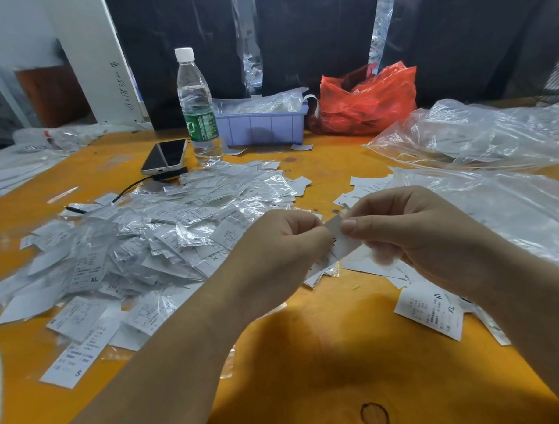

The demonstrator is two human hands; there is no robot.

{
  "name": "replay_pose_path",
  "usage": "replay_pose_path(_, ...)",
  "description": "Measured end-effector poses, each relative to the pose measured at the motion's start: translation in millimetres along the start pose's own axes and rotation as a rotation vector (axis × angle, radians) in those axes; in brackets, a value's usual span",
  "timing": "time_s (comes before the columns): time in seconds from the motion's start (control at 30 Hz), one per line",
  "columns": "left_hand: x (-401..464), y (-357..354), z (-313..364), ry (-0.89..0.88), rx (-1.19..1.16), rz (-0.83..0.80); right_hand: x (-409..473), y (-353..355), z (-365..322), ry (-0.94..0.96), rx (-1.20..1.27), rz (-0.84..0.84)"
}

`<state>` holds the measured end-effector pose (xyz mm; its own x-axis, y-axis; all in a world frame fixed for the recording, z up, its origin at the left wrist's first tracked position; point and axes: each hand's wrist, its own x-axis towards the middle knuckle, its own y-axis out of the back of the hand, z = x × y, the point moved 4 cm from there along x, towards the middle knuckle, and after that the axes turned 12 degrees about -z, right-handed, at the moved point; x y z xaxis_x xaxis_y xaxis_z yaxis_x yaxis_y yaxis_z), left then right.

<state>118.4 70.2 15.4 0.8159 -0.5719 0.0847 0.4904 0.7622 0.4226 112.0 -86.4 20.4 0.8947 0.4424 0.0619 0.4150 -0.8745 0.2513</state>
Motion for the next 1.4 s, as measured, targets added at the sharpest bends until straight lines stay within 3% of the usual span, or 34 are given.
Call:
replay_pose_path(0.3,-0.9,-2.0,-1.8,0.035,0.061,-0.094,-0.4,-2.4,-2.0,0.005,-0.03,-0.078)
replay_pose_path(0.57,0.2,10.1,-2.5,-0.037,-0.055,0.11,-1.2,-0.1,-4.2,-0.002,-0.019,-0.076)
replay_pose_path(0.8,1.1,3.2,0.1,-0.069,-0.106,-0.001,-0.7,-1.2,-2.1,-0.009,-0.036,-0.089)
replay_pose_path(1.4,2.2,6.0,-9.2,-0.001,-0.149,0.127,0.3,-4.7,0.9,-0.02,-0.017,-0.023)
